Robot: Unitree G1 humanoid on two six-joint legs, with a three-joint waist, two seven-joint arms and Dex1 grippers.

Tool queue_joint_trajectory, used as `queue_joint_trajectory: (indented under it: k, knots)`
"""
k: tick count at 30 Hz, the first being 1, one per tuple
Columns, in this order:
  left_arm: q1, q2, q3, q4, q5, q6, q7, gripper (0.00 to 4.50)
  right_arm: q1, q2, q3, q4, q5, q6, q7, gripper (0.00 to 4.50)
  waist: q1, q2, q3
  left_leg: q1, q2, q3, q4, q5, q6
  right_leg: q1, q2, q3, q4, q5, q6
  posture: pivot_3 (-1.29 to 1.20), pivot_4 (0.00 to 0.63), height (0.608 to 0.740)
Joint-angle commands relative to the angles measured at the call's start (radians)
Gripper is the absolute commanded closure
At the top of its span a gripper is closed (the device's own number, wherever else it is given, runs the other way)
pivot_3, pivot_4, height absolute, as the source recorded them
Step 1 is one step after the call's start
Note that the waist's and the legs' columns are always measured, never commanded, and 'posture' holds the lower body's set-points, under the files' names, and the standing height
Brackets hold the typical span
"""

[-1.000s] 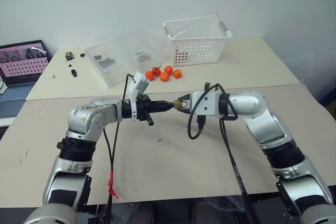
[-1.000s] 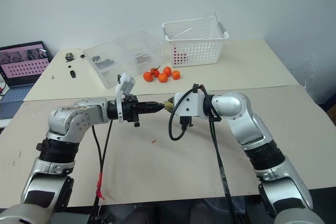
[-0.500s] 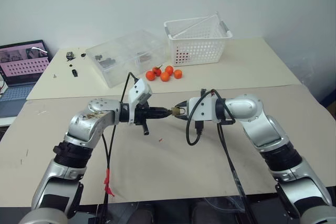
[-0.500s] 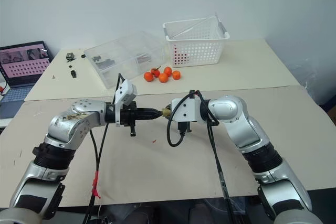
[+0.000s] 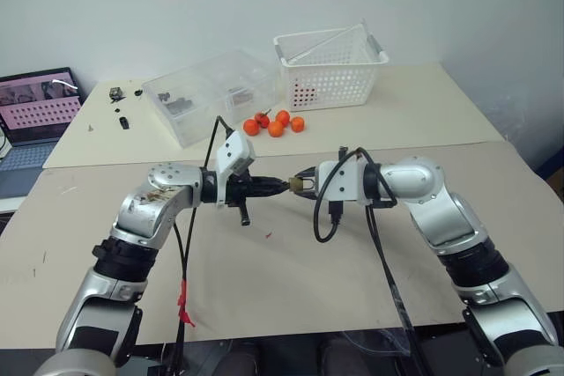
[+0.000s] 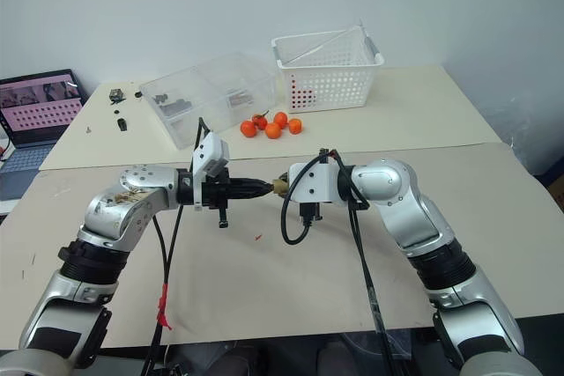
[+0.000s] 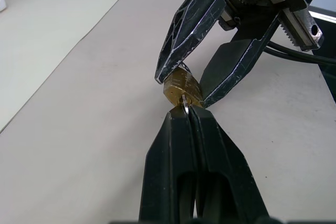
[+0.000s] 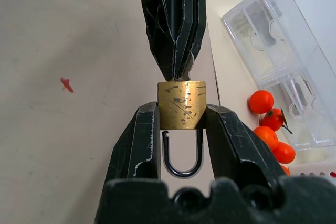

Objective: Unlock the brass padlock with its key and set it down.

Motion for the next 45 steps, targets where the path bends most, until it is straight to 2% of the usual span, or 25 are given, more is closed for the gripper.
queue_joint_trajectory:
  k: [1, 5, 10, 14, 18, 21, 22, 23, 24, 29, 30, 38, 45]
  knots:
    - [-0.031, -0.034, 0.026, -0.026, 0.005, -0.098, 0.002, 4.43, -0.003, 0.012, 0.004, -0.029, 0.017, 0.007, 0.002, 3.60, 0.000, 0.000, 0.000, 0.000, 0.000, 0.000, 0.000, 0.000, 0.000, 0.000, 0.000, 0.000, 0.000, 0.000, 0.000, 0.00, 0.150, 0.740]
    - [-0.027, -0.038, 0.023, -0.019, 0.016, -0.095, 0.002, 4.43, -0.003, 0.014, 0.005, -0.030, 0.017, 0.010, 0.004, 3.60, -0.001, 0.000, 0.000, 0.000, 0.000, 0.000, 0.000, 0.000, 0.000, 0.000, 0.000, 0.000, 0.000, 0.000, 0.000, 0.00, 0.150, 0.740]
    - [-0.049, -0.048, 0.027, 0.051, -0.005, 0.178, 0.097, 4.43, -0.006, 0.017, 0.004, -0.031, 0.016, 0.013, 0.003, 3.60, 0.000, 0.000, 0.000, 0.000, 0.000, 0.000, 0.001, -0.001, 0.001, 0.000, 0.001, 0.000, 0.001, 0.000, 0.000, 0.00, 0.150, 0.740]
    - [-0.088, -0.104, 0.137, 0.042, -0.191, 0.513, 0.152, 4.43, -0.005, 0.013, 0.004, -0.033, 0.016, 0.015, 0.002, 3.60, -0.004, 0.000, 0.000, 0.000, 0.000, 0.000, 0.002, -0.003, 0.005, 0.000, 0.002, 0.000, 0.001, 0.000, 0.000, 0.00, 0.150, 0.740]
    - [-0.175, -0.208, 0.317, 0.088, -0.307, 0.721, 0.299, 4.43, -0.004, 0.010, 0.003, -0.034, 0.016, 0.015, 0.005, 3.60, -0.005, 0.000, 0.000, 0.000, 0.001, -0.002, 0.003, -0.004, 0.007, -0.001, 0.004, 0.000, 0.002, 0.000, 0.000, 0.00, 0.150, 0.740]
    - [-0.221, -0.245, 0.404, 0.111, -0.356, 0.827, 0.364, 4.43, -0.006, 0.008, 0.005, -0.033, 0.019, 0.014, 0.006, 3.60, -0.006, 0.000, 0.000, 0.000, 0.003, -0.002, 0.003, -0.004, 0.007, 0.000, 0.005, 0.000, 0.002, 0.000, 0.000, 0.00, 0.150, 0.740]
    - [-0.227, -0.248, 0.417, 0.107, -0.368, 0.849, 0.376, 3.88, -0.006, 0.008, 0.005, -0.033, 0.019, 0.014, 0.007, 3.60, -0.007, 0.000, 0.000, 0.001, 0.003, -0.001, 0.003, -0.004, 0.006, 0.000, 0.005, 0.000, 0.002, 0.000, 0.000, 0.00, 0.150, 0.740]
    - [-0.211, -0.223, 0.383, 0.075, -0.368, 0.846, 0.355, 3.67, -0.007, 0.009, 0.005, -0.032, 0.019, 0.015, 0.008, 3.60, -0.009, 0.000, 0.000, 0.001, 0.003, -0.001, 0.003, -0.004, 0.006, 0.000, 0.005, 0.000, 0.002, 0.000, 0.000, 0.00, 0.150, 0.740]
    - [-0.196, -0.202, 0.352, 0.046, -0.369, 0.845, 0.340, 3.24, -0.007, 0.009, 0.005, -0.032, 0.019, 0.015, 0.009, 3.60, -0.010, 0.000, 0.000, 0.001, 0.004, -0.001, 0.003, -0.004, 0.006, -0.001, 0.006, 0.000, 0.002, 0.000, 0.000, 0.00, 0.150, 0.740]
    - [-0.153, -0.159, 0.333, -0.008, -0.412, 0.877, 0.315, 1.52, -0.007, 0.012, 0.009, -0.029, 0.019, 0.015, 0.010, 3.60, -0.005, 0.000, 0.000, 0.001, 0.009, -0.001, 0.003, -0.005, 0.004, -0.002, 0.008, 0.002, 0.002, 0.001, -0.002, 0.00, 0.150, 0.740]
    - [-0.148, -0.150, 0.331, -0.013, -0.419, 0.878, 0.311, 1.06, -0.008, 0.013, 0.009, -0.029, 0.019, 0.015, 0.010, 3.60, -0.005, 0.000, 0.000, 0.001, 0.009, -0.001, 0.003, -0.005, 0.004, -0.002, 0.008, 0.002, 0.002, 0.002, -0.003, 0.00, 0.150, 0.740]
    - [-0.116, -0.089, 0.324, -0.015, -0.424, 0.854, 0.305, 1.06, -0.007, 0.007, 0.005, -0.021, 0.016, 0.010, 0.011, 3.60, -0.003, 0.000, 0.000, 0.001, 0.009, 0.000, 0.003, -0.006, 0.001, -0.002, 0.007, 0.002, 0.001, 0.002, -0.004, 0.00, 0.150, 0.740]
    - [-0.087, -0.095, 0.300, -0.013, -0.415, 0.823, 0.314, 1.06, -0.008, 0.005, 0.001, -0.027, 0.017, 0.016, 0.009, 3.60, -0.003, 0.000, 0.000, 0.001, 0.010, 0.000, 0.003, -0.006, 0.000, -0.002, 0.008, 0.002, 0.001, 0.002, -0.004, 0.00, 0.150, 0.740]
